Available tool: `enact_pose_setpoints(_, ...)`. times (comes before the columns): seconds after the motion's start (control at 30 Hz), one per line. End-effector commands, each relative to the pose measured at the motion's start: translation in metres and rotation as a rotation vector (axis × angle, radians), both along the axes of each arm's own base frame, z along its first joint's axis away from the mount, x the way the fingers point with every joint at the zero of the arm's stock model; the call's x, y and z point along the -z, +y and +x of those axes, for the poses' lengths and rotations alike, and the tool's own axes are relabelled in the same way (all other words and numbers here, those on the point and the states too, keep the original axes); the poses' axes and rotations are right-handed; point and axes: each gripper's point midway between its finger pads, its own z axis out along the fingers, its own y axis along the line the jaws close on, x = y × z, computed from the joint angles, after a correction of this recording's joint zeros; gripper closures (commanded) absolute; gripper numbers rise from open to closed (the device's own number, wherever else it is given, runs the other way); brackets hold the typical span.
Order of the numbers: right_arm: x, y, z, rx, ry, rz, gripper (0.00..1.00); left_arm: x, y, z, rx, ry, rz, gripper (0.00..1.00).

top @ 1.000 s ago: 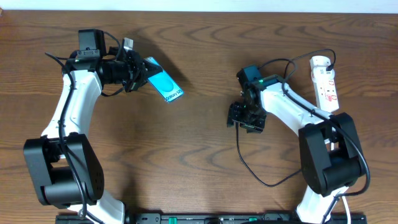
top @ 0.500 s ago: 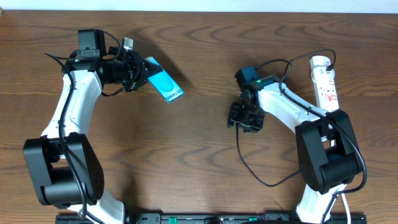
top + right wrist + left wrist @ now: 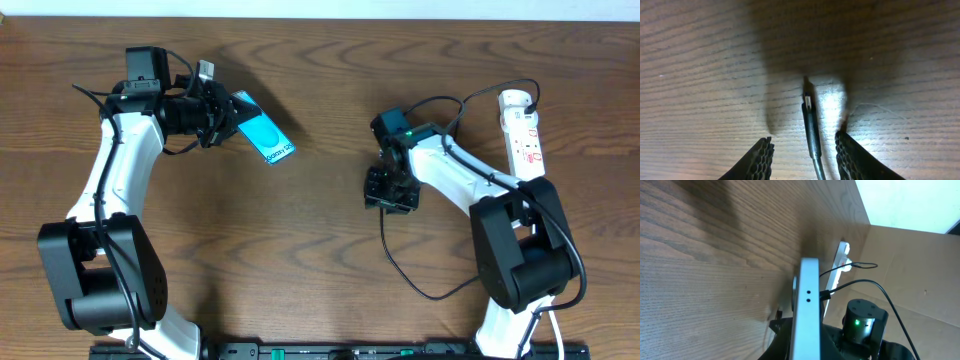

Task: Plug charger to phone and switch on socket
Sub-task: 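Lower the right gripper and grasp the black cable's plug end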

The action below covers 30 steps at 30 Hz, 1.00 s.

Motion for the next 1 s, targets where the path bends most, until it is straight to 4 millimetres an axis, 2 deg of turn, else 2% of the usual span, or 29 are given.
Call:
enact_pose_setpoints(0.0,0.0126,-0.0043,-0.0040,0.005,0.022,-0.052,0.59,-0.0059,-0.0011,-0.0015,0.015,-0.025,-0.011,0.93)
enact_pose_setpoints(0.47,0.0136,-0.0066,0.0016,0.030,-0.001,-0.072,0.64,-0.0059,-0.0011,-0.0015,0.015,-0.025,-0.011,0.93)
enact_pose_setpoints(0.6,0.0138,-0.0062,0.0027,0.034,-0.005,-0.070,0.72,-0.0058,-0.0010,-0.0014,0.015,-0.025,-0.010,0.93)
enact_pose_setpoints(0.73,0.0138,-0.0060,0.0030,0.034,-0.006,-0.070,0.85,-0.0059,-0.0011,-0.0015,0.015,-0.025,-0.011,0.93)
enact_pose_setpoints(0.97,0.0136,-0.0060,0.0030,0.034,-0.006,-0.069,0.96,-0.0059,-0.0011,-0.0015,0.015,-0.025,-0.011,0.93)
